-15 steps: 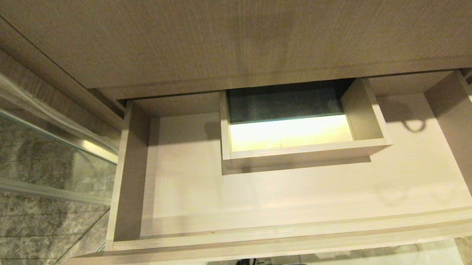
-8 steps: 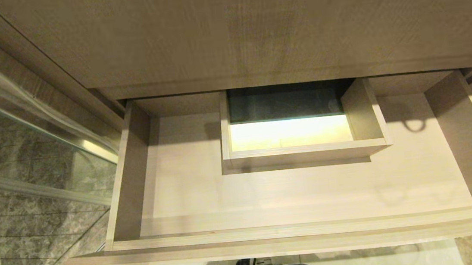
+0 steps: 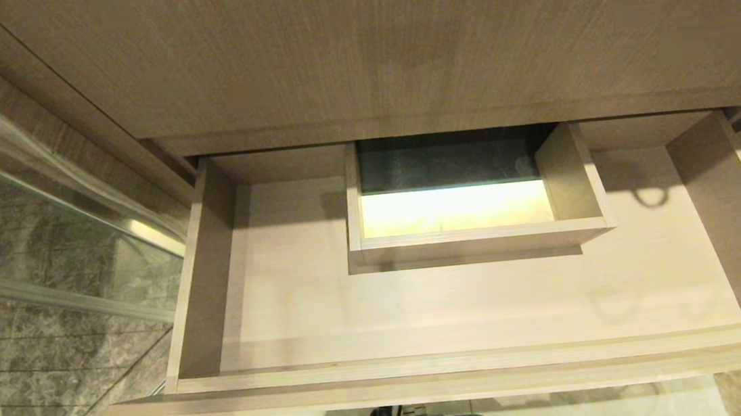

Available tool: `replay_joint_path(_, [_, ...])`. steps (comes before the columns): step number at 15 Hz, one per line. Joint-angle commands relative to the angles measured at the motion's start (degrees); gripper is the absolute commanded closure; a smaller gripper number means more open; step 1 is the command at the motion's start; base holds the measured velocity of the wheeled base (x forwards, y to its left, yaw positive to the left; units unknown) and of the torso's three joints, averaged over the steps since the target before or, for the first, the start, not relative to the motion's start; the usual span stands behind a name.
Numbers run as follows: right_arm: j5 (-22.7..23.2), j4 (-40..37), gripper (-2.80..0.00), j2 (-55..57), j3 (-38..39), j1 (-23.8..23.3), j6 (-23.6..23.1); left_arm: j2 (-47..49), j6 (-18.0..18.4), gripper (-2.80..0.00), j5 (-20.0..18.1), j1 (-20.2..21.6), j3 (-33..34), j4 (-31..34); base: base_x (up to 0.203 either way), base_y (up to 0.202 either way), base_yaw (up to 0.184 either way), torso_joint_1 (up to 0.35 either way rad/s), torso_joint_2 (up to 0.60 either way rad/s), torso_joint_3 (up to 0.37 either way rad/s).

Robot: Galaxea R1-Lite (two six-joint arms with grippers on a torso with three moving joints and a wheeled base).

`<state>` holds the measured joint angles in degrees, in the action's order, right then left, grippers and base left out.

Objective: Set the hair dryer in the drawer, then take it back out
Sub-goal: Pick up the hairdryer

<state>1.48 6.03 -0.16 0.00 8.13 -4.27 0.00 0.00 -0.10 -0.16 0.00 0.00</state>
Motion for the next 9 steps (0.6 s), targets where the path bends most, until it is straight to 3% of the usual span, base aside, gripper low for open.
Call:
replay_joint_path(1, [0.09, 0.12, 0.0, -2.13, 2.29, 0.07, -0.12, 0.0, 0.0, 0.0, 0.01, -0.02, 0.0, 0.0, 0.0, 0.0, 0.0, 0.0, 0.0, 0.0])
replay_joint_path(6, [0.02, 0.12, 0.0, -2.13, 2.29, 0.04, 0.05, 0.0, 0.0, 0.0, -0.06, -0.02, 0.0, 0.0, 0.0, 0.0, 0.0, 0.024, -0.04, -0.012])
replay_joint_path(9, [-0.07, 0.21, 0.0, -2.13, 2.29, 0.04, 0.14, 0.0, 0.0, 0.0, 0.01, -0.02, 0.02, 0.0, 0.0, 0.0, 0.0, 0.221, -0.42, -0.158])
